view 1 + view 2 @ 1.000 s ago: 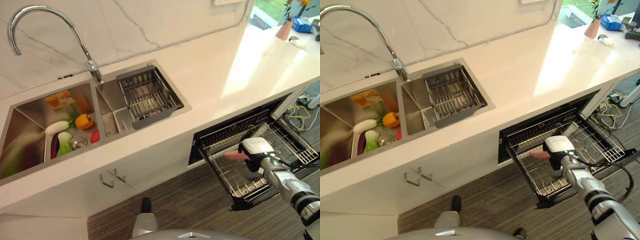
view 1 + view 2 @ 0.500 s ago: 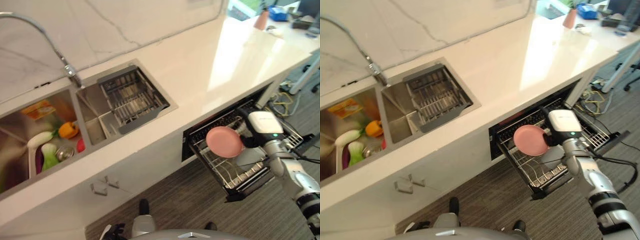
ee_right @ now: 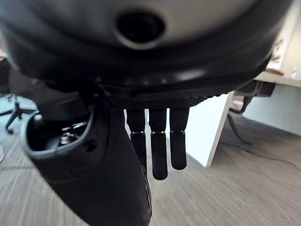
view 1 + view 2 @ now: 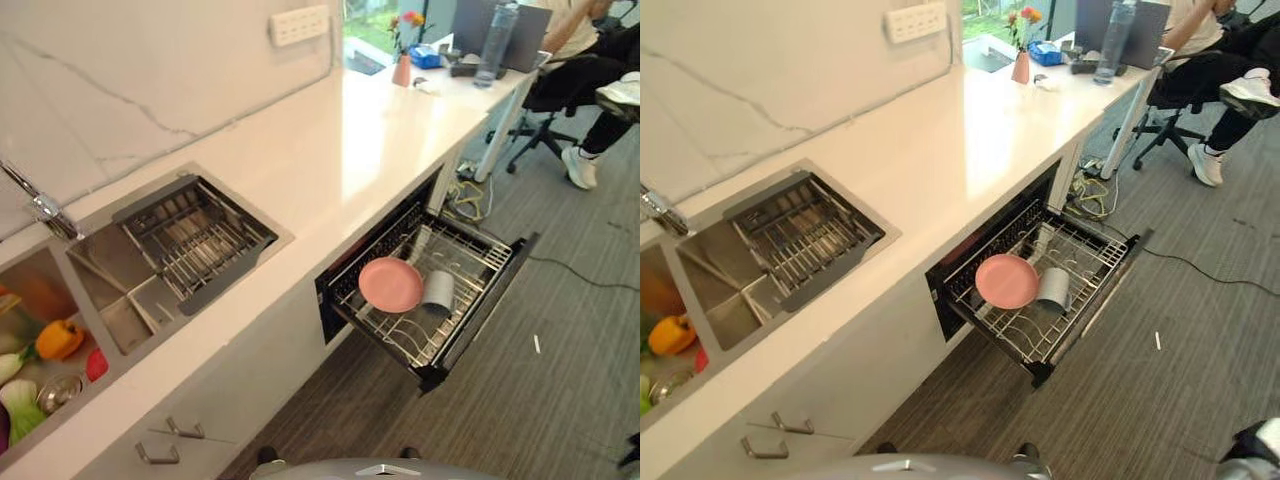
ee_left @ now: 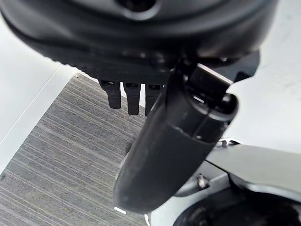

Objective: Place the dishes in the dishwasher.

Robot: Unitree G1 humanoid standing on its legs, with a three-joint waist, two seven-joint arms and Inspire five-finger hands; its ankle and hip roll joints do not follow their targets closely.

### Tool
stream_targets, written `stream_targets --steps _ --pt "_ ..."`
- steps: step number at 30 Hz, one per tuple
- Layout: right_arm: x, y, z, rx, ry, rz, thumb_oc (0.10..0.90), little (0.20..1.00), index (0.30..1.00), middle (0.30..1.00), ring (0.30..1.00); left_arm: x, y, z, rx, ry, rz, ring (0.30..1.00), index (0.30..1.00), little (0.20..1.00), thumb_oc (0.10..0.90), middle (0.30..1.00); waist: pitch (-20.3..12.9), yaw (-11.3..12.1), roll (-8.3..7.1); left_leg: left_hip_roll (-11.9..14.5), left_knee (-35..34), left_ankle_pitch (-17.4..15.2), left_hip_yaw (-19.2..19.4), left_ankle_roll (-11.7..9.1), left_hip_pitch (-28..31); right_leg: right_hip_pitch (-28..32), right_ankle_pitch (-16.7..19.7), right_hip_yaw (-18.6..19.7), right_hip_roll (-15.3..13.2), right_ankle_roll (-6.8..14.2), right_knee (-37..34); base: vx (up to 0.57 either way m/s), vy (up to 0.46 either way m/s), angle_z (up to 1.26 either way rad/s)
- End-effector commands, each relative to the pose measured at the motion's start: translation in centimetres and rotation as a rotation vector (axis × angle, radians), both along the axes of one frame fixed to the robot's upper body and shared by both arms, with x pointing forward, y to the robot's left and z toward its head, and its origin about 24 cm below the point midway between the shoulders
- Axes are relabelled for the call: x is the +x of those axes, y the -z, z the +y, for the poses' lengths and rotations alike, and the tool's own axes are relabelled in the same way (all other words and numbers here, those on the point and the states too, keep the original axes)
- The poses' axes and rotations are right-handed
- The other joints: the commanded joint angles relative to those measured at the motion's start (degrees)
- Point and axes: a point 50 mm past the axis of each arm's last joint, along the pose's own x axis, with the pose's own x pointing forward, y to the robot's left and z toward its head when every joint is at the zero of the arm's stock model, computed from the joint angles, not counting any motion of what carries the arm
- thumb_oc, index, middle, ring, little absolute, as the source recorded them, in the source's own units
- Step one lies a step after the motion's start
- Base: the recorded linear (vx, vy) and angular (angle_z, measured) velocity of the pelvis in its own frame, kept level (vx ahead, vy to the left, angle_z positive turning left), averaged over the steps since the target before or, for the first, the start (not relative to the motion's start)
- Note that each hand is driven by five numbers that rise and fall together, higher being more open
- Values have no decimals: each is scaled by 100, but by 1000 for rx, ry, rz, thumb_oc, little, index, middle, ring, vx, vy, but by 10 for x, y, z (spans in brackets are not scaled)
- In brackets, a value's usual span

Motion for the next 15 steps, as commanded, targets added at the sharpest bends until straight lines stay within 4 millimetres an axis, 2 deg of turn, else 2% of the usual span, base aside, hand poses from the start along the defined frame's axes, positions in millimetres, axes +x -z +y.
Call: stream_targets --steps 1,4,5,6,7,11,15 --pt "117 -46 20 1 -299 -329 400 300 300 300 300 19 1 -12 -38 29 -53 900 900 900 800 900 -35 524 -48 -314 175 -162 -449 417 -781 291 -774 -637 -262 148 109 -12 16 4" --pt "146 -55 37 -8 -455 -317 400 300 300 300 300 16 1 -11 -33 28 -50 900 900 900 800 900 53 695 3 -388 176 -99 -578 411 -956 293 -762 -781 -306 152 109 -56 27 12" --pt "155 -62 40 -26 -511 -307 400 300 300 300 300 16 1 -9 -29 29 -52 900 900 900 800 900 83 768 26 -421 170 -78 -649 407 -1047 285 -756 -857 -327 156 109 -107 42 53" --pt "174 -75 42 -59 -573 -315 400 300 300 300 300 16 0 -8 -25 33 -54 900 900 900 800 900 127 904 86 -488 171 -26 -791 409 -1219 270 -743 -1019 -355 159 109 -76 34 63" --pt "174 -75 43 -59 -574 -316 400 300 300 300 300 17 0 -8 -25 32 -54 900 900 900 800 900 126 888 88 -489 172 -24 -802 409 -1229 269 -743 -1030 -353 159 109 -67 35 79" --pt "209 -107 47 -138 -680 -333 400 300 300 300 300 13 0 -5 -19 46 -41 900 900 900 800 900 214 1249 187 -608 181 92 -1066 386 -1500 259 -707 -1336 -402 172 109 -50 26 44" --pt "232 -131 57 -173 -717 -420 400 300 300 300 300 12 0 -4 -12 30 -38 900 900 900 800 900 317 1422 256 -678 197 170 -1229 368 -1711 235 -671 -1500 -438 179 113 -27 8 45"
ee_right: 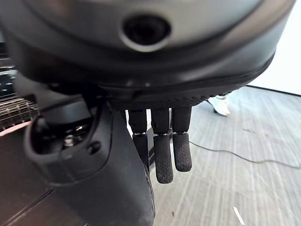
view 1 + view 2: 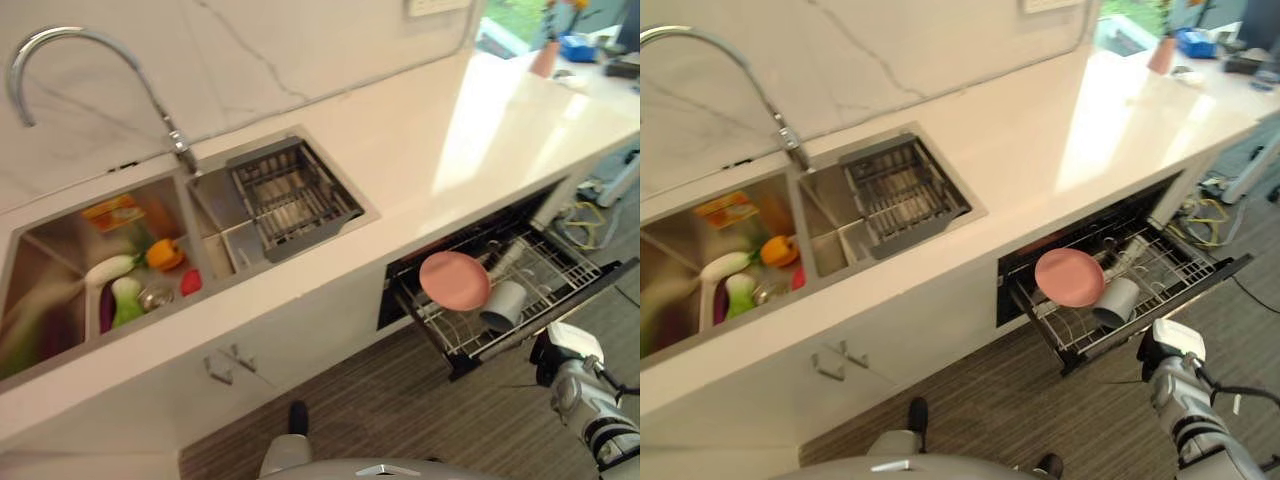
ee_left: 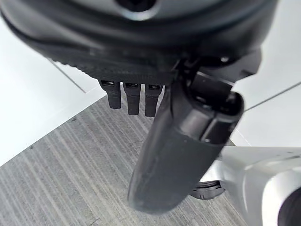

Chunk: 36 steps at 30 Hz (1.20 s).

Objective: Place the dishes in the dishwasher.

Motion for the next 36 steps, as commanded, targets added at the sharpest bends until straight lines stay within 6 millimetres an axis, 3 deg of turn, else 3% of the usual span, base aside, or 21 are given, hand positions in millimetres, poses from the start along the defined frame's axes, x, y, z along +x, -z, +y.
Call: stream_targets --steps 1,7,9,10,13,15,17,18,19,21,22,23,24,27,28,29,31,32,33,34,36 --pt "100 -103 32 -80 -272 -439 400 300 300 300 300 41 -2 9 40 68 -91 900 900 900 800 900 284 385 -58 -268 123 -308 -161 86 -617 539 -972 -273 -102 74 128 19 -24 23" --pt "126 -145 54 -99 -358 -603 400 300 300 300 300 52 -4 9 42 73 -135 900 900 900 800 900 389 564 -46 -381 123 -234 -345 66 -883 495 -915 -511 -166 92 155 4 17 42" --pt "141 -165 76 -113 -447 -662 400 300 300 300 300 56 -5 10 40 58 -136 900 900 900 800 900 466 620 -78 -400 116 -195 -362 47 -996 385 -883 -554 -209 103 199 -9 30 33" --pt "142 -166 77 -114 -449 -663 400 300 300 300 300 56 -4 10 39 56 -138 900 900 900 800 900 469 611 -76 -400 116 -193 -362 48 -1002 377 -885 -553 -211 103 205 -14 20 14" --pt "153 -178 114 -119 -592 -701 400 300 300 300 300 72 -6 10 30 16 -182 900 900 900 800 900 551 628 -103 -384 103 -170 -361 30 -1085 331 -887 -631 -239 100 249 -2 12 5" --pt "153 -171 126 -102 -630 -689 400 300 300 300 300 84 -9 8 1 -9 -237 900 900 900 800 900 560 595 -123 -375 100 -176 -355 42 -1110 318 -893 -654 -248 105 269 16 11 0" --pt "152 -171 126 -101 -630 -688 485 427 427 427 427 83 -9 9 1 -10 -236 900 900 900 800 900 554 592 -130 -377 100 -175 -357 43 -1112 316 -894 -656 -250 107 271 7 18 -1" --pt "146 -141 129 -44 -602 -609 775 862 862 862 862 99 -15 8 -66 -103 -326 900 900 900 800 900 555 513 -172 -367 99 -227 -304 89 -1077 299 -880 -635 -276 126 305 14 36 -1" --pt "146 -141 129 -42 -602 -608 800 900 900 900 900 98 -15 8 -65 -104 -325 900 900 900 800 900 549 516 -183 -369 98 -229 -301 91 -1074 299 -881 -633 -280 128 306 50 81 -6" --pt "125 -93 124 68 -517 -493 800 900 900 900 900 110 -21 16 -52 -176 -396 900 900 900 800 900 481 404 -328 -369 105 -388 -193 196 -910 300 -866 -587 -367 176 413 68 67 -8" --pt "124 -92 124 71 -515 -492 800 900 900 900 900 109 -21 17 -49 -175 -394 900 900 900 800 900 475 414 -345 -376 105 -394 -185 201 -903 301 -869 -582 -380 182 422 120 92 -7" --pt "95 -45 112 186 -360 -385 800 900 900 900 900 111 -22 20 -50 -230 -407 900 900 900 800 900 389 304 -478 -458 106 -555 -151 337 -685 278 -892 -546 -526 230 784 95 77 -4" --pt "94 -44 112 190 -358 -384 800 900 900 900 900 110 -22 21 -48 -229 -405 900 900 900 800 900 383 313 -502 -475 107 -564 -145 346 -676 272 -910 -541 -556 244 819 151 118 4" --pt "28 27 96 354 -68 -181 800 900 900 900 900 102 -18 22 -79 -273 -357 900 900 900 800 900 278 58 -687 -738 109 -840 -215 615 -176 233 -954 -318 -907 287 1837 211 196 8" --pt "-27 67 84 421 152 -41 800 900 900 900 900 100 -15 18 -93 -253 -327 900 900 900 800 900 289 -200 -698 -1005 142 -856 -467 895 108 11 -320 81 -1162 286 2928 205 258 28" --pt "-27 67 84 422 152 -41 800 900 900 900 900 100 -15 18 -93 -253 -327 900 900 900 800 900 294 -192 -717 -1029 143 -859 -455 905 112 -10 -336 105 -1199 300 2972 171 228 52" --pt "-62 86 85 466 262 45 800 900 900 900 900 102 -16 18 -99 -211 -318 900 900 900 800 900 338 -388 -633 -1049 101 -911 -713 991 364 -394 -218 761 -993 239 3873 96 42 100" --pt "-74 94 87 499 320 74 800 900 900 900 900 104 -16 15 -107 -187 -316 900 900 900 800 900 366 -469 -573 -1020 91 -951 -883 990 492 -618 -387 1046 -843 199 4168 89 -146 108" --pt "-91 103 88 560 437 91 800 900 900 900 900 111 -16 10 -121 -154 -321 900 900 900 800 900 375 -579 -539 -953 127 -933 -1144 882 496 -676 -1070 1334 -460 4 3565 57 -157 54" --pt "-91 103 88 560 437 91 800 900 900 900 900 111 -16 10 -121 -154 -322 900 900 900 800 900 367 -586 -518 -930 123 -923 -1158 877 482 -666 -1044 1312 -432 -7 3526 55 -239 81" --pt "-97 107 92 602 467 106 800 900 900 900 900 115 -15 9 -124 -112 -303 900 900 900 800 900 353 -738 -554 -915 156 -937 -1415 725 480 -647 -1227 1768 -146 -48 2401 62 -264 60"
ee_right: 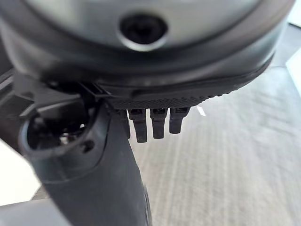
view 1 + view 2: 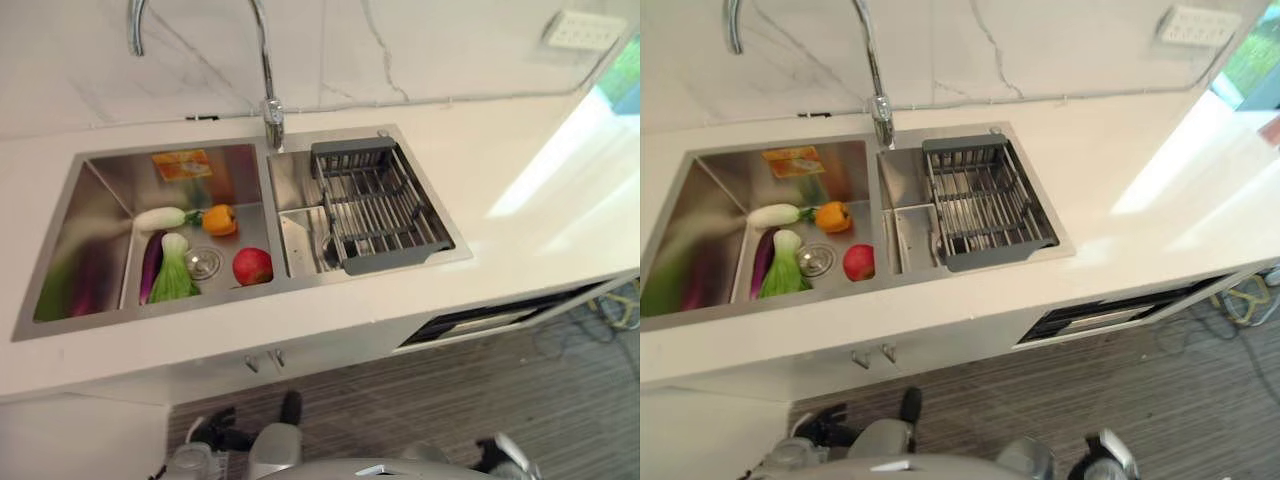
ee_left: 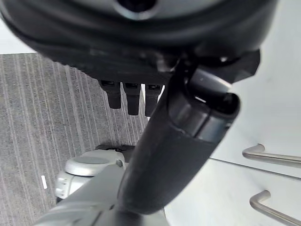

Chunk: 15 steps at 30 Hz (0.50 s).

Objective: Place the dishes in the dishwasher.

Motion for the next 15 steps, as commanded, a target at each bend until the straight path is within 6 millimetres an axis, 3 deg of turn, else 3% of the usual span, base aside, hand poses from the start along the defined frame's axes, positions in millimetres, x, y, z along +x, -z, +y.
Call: stream_targets --steps 1,2,4,6,8,10,12,15 --pt "60 -20 -18 -18 17 -235 800 900 900 900 900 1 7 -24 -41 116 37 900 900 900 800 900 -141 4 190 -213 -102 -554 -74 -167 177 2 -222 568 437 -56 -1009 77 -273 55" --pt "58 -17 -10 22 26 -224 800 900 900 900 900 -5 9 -24 -41 152 82 900 900 900 800 900 -232 -14 135 -209 -115 -551 -134 -256 184 97 -237 692 522 -18 -1342 103 -257 51" --pt "42 -10 -6 50 44 -162 800 900 900 900 900 -16 12 -18 -20 162 144 900 900 900 800 900 -372 12 45 -144 -144 -580 -219 -365 226 371 -197 515 528 -42 -1617 100 -266 63" --pt "41 -8 0 81 12 -149 800 900 900 900 900 -33 16 -17 -34 101 197 900 900 900 800 900 -473 -11 62 144 -144 -422 -213 -605 148 610 -118 293 741 -93 -2028 16 -337 84" --pt "42 -8 0 84 -6 -148 800 900 900 900 900 -39 17 -18 -44 78 211 900 900 900 800 900 -492 -6 76 235 -153 -372 -226 -678 128 678 -109 268 826 -151 -2138 -12 -228 53" --pt "42 -8 0 86 -11 -151 800 900 900 900 900 -41 18 -20 -53 66 213 900 900 900 800 900 -500 -4 88 311 -144 -340 -236 -728 107 728 -117 241 897 -195 -2200 -19 -193 34" --pt "42 -8 0 102 12 -154 800 900 900 900 900 -42 20 -28 -66 49 219 900 900 900 800 900 -435 2 184 575 -69 -159 -259 -910 -13 863 -202 155 1164 -397 -2355 -68 -245 34" --pt "38 -6 -2 122 74 -143 800 900 900 900 900 -35 20 -34 -74 59 201 900 900 900 800 900 -365 -33 219 650 104 -87 -66 -927 -191 938 -239 52 1190 -469 -2384 -75 -96 15"
